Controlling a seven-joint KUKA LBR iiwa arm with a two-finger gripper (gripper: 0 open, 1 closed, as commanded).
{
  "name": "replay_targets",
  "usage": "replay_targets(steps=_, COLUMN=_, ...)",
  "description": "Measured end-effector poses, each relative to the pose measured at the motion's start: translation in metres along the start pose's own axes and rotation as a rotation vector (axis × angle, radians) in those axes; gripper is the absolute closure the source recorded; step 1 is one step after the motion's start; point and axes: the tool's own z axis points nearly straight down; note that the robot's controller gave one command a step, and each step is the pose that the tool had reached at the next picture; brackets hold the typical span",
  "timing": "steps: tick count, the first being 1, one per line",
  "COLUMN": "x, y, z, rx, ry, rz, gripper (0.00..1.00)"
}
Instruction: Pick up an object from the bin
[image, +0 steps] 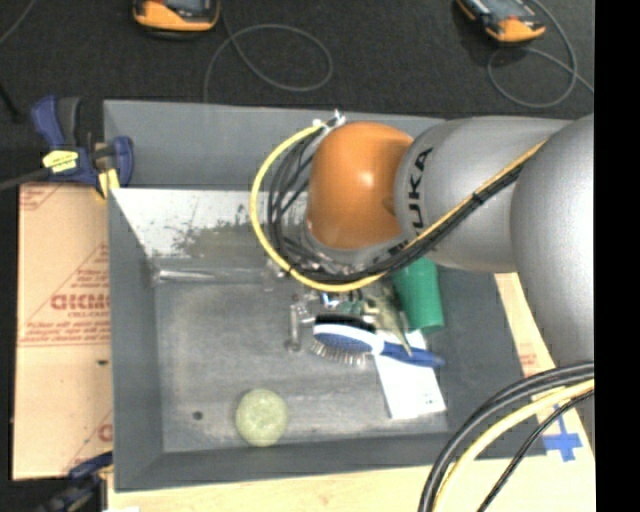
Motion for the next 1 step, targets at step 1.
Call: replay_targets(steps=1, x=-0.0327, y=-0.01, z=0.0092, rx=0.002, ry=0.001, rz=-0.046, gripper=0.0)
